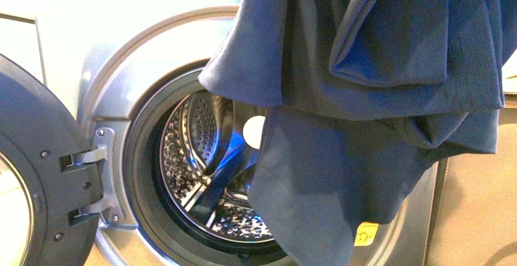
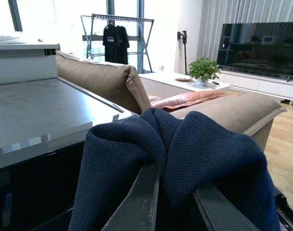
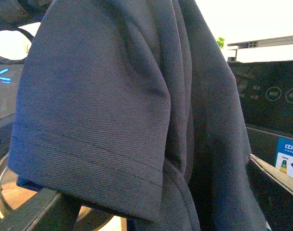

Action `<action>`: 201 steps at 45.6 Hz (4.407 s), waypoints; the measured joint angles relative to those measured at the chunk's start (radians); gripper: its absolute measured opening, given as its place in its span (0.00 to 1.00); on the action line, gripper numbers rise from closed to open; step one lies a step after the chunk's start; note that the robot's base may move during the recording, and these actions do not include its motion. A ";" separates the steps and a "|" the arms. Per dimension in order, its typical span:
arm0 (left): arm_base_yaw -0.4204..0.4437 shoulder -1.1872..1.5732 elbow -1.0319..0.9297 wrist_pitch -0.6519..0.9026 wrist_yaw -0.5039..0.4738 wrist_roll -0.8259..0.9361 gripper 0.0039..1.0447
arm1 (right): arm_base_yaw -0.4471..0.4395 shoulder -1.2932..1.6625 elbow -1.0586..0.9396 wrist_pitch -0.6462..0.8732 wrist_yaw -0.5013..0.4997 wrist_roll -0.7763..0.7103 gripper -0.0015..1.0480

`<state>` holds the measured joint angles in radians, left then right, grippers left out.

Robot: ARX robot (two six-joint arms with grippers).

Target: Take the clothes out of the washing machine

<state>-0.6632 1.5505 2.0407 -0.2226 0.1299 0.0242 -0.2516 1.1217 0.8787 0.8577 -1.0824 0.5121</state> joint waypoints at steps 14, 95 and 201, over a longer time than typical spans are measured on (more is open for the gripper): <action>0.000 0.000 0.000 0.000 0.000 0.000 0.09 | 0.058 0.212 0.146 -0.011 -0.067 -0.015 0.93; 0.000 0.001 0.000 0.000 -0.002 -0.002 0.09 | 0.412 0.375 0.129 0.476 -0.206 0.241 0.93; -0.001 -0.001 0.010 0.000 0.001 -0.002 0.94 | -0.399 0.010 0.211 0.005 0.298 0.445 0.16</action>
<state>-0.6640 1.5497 2.0502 -0.2222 0.1307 0.0219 -0.6506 1.1320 1.0901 0.8631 -0.7849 0.9569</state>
